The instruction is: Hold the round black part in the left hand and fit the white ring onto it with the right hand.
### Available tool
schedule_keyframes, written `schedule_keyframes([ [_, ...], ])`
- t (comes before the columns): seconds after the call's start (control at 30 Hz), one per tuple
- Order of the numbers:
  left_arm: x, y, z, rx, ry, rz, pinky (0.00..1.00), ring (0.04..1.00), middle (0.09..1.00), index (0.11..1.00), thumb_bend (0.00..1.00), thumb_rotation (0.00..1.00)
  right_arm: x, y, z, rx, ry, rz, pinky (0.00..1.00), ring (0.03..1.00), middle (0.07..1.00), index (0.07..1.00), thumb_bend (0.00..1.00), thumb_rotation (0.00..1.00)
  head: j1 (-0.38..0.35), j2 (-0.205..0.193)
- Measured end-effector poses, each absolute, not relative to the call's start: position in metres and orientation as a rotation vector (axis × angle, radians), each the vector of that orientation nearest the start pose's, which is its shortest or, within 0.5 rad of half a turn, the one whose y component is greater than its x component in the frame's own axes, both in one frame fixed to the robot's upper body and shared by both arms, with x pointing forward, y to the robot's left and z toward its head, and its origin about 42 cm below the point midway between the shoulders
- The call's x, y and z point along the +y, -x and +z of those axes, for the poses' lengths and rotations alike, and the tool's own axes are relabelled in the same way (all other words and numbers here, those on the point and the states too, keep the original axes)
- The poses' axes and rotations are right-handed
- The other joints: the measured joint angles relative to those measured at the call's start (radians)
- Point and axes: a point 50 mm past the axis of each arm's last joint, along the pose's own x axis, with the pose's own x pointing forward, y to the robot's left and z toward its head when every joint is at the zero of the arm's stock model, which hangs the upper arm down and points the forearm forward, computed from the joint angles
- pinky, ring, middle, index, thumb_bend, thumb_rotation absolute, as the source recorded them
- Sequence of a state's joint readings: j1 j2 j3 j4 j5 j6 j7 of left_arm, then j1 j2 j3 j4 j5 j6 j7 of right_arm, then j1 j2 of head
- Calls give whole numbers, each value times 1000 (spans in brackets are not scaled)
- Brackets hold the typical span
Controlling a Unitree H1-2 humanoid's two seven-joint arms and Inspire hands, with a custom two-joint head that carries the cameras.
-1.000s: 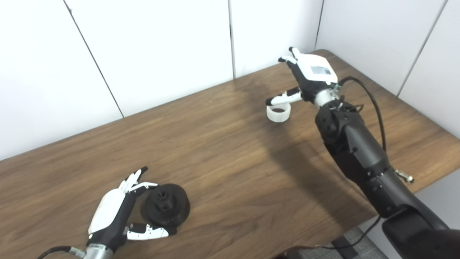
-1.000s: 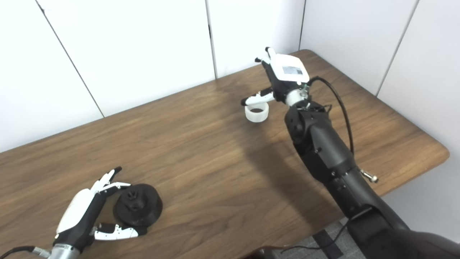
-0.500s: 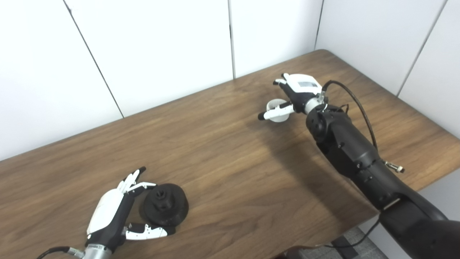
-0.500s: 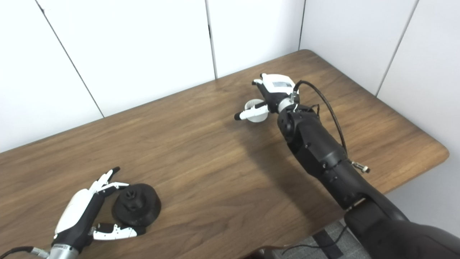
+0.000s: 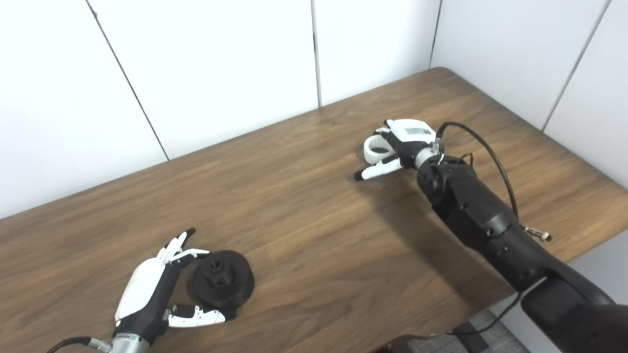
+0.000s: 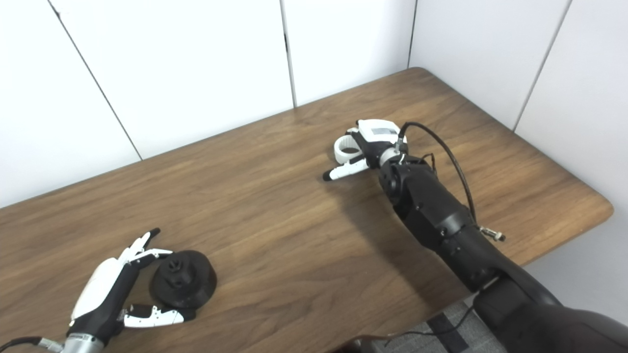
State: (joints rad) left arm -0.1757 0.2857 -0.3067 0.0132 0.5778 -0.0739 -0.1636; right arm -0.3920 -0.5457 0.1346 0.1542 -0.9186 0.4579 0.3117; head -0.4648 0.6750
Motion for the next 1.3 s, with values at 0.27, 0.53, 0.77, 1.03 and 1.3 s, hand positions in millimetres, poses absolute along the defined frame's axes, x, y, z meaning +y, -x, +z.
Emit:
schedule_keyframes([
  [0.27, 202, -324, 129, -204, -897, -469, 1000, 1000, 1000, 638, 971, 309, -376, -398, 204, 347, 1395, -116, 920, 994, 1000, 828, 899, 516, -2, 3],
  [0.53, 204, -323, 129, -202, -897, -466, 1000, 1000, 1000, 637, 966, 311, -378, -395, 205, 347, 1382, -123, 938, 963, 983, 794, 841, 479, 2, 8],
  [0.77, 205, -323, 129, -201, -899, -467, 1000, 1000, 1000, 636, 964, 297, -379, -392, 206, 325, 1380, -149, 902, 938, 959, 758, 791, 439, 3, 11],
  [1.03, 205, -322, 129, -200, -901, -467, 1000, 1000, 1000, 635, 962, 294, -383, -392, 206, 331, 1387, -167, 868, 942, 970, 835, 805, 464, 5, 12],
  [1.3, 205, -323, 129, -200, -902, -467, 1000, 1000, 1000, 635, 958, 320, -388, -392, 205, 351, 1390, -168, 862, 940, 977, 861, 838, 473, 2, 12],
])
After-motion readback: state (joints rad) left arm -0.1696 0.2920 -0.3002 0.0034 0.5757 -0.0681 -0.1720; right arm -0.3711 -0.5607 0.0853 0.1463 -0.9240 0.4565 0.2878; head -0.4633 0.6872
